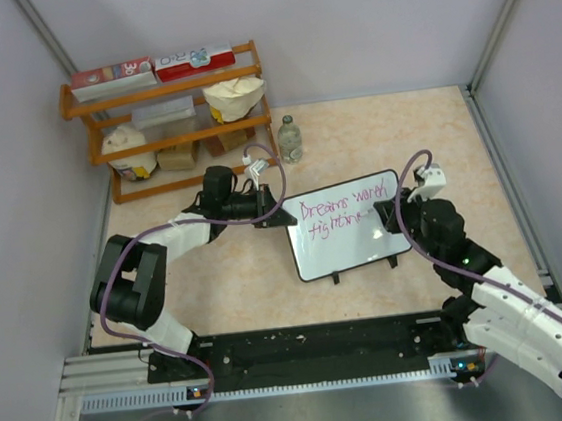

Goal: Write a sentence on the whiteboard

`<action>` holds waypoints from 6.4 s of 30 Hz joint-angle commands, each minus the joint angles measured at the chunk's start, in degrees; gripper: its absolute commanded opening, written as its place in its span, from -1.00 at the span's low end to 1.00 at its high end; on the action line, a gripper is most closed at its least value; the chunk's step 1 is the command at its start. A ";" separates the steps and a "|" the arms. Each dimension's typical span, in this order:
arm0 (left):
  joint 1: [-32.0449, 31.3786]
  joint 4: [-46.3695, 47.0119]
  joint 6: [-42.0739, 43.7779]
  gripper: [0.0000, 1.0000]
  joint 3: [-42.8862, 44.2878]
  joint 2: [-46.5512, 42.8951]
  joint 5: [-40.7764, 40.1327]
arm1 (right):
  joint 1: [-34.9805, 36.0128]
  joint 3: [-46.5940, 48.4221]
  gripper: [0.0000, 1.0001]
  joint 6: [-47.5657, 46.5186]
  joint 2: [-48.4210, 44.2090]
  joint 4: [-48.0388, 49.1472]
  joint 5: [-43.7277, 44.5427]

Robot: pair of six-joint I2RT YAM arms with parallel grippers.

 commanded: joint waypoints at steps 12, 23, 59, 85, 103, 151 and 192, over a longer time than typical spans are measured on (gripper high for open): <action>0.51 -1.51 3.05 -1.00 0.89 -0.51 -7.59 | -0.51 -2.43 -1.00 -0.62 -2.63 -3.79 0.20; 0.43 -1.43 3.05 -1.00 0.89 -0.68 -7.50 | -0.60 0.82 -1.00 -0.44 0.00 -1.68 3.37; 0.43 -1.43 3.05 -1.00 0.89 -0.59 -7.59 | -0.60 -4.36 -1.00 1.40 -3.51 -5.99 -1.20; 0.43 -1.78 3.32 -1.00 0.89 -0.95 -7.68 | -0.51 -0.59 -1.00 6.41 -3.77 -0.71 -6.47; 0.43 -1.78 3.23 -1.00 0.89 -1.03 -7.68 | -12.11 3.64 -1.00 0.00 -6.86 -5.46 -10.17; 0.43 -1.69 3.14 -1.00 0.97 -0.51 -7.50 | -12.20 -0.58 -1.00 0.08 -1.75 -4.22 -11.13; 0.43 -1.78 3.32 -1.00 0.97 -0.86 -7.59 | -12.11 1.62 -1.00 2.02 -0.09 -1.42 -12.02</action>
